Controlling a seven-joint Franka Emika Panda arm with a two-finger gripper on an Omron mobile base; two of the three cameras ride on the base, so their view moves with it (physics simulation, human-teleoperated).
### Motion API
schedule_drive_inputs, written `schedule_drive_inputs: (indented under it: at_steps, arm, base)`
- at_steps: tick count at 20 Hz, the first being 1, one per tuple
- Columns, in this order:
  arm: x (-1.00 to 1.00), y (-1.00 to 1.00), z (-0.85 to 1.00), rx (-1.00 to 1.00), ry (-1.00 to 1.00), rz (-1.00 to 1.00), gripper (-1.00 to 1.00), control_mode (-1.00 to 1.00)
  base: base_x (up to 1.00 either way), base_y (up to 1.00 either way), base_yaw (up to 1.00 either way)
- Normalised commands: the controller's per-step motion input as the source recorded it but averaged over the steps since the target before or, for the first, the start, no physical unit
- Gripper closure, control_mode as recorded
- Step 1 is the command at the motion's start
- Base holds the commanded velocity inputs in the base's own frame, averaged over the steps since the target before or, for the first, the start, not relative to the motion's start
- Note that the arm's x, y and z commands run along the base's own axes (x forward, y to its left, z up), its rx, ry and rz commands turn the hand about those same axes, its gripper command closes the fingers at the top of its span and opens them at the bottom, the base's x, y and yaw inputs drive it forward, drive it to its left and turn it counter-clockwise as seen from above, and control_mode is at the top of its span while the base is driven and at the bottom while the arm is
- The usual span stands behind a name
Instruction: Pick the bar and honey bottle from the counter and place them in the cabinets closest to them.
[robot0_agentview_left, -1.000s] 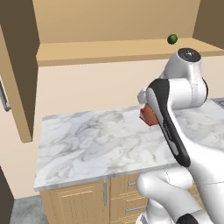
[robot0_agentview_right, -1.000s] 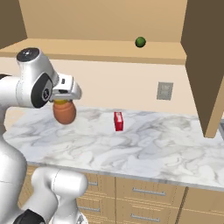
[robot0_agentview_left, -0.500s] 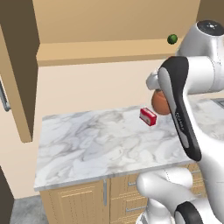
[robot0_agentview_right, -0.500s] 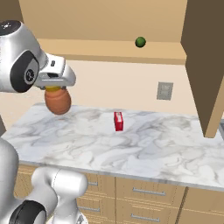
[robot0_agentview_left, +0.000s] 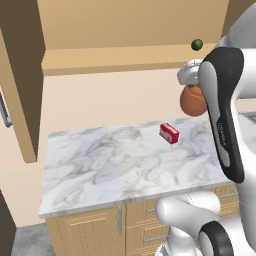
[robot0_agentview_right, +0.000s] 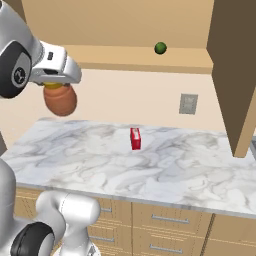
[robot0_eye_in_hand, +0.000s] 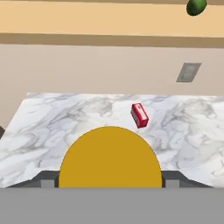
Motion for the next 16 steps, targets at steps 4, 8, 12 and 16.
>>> schedule_drive_inputs:
  at_steps: [4,8,12,16]
  arm:
    - [-0.16,-0.03,0.43,0.04,-0.11,-0.01,1.00,-1.00]
    - [0.00,0.00,0.01,0.00,-0.01,0.00,1.00,-1.00]
    - [0.00,0.00,0.22,0.01,-0.02,0.00,1.00,-1.00]
    - [0.00,0.00,0.54,0.01,-0.08,0.00,1.00,-1.00]
  base:
    - [0.00,0.00,0.00]
    - [0.00,0.00,0.00]
    - [0.00,0.00,0.00]
    - [0.00,0.00,0.00]
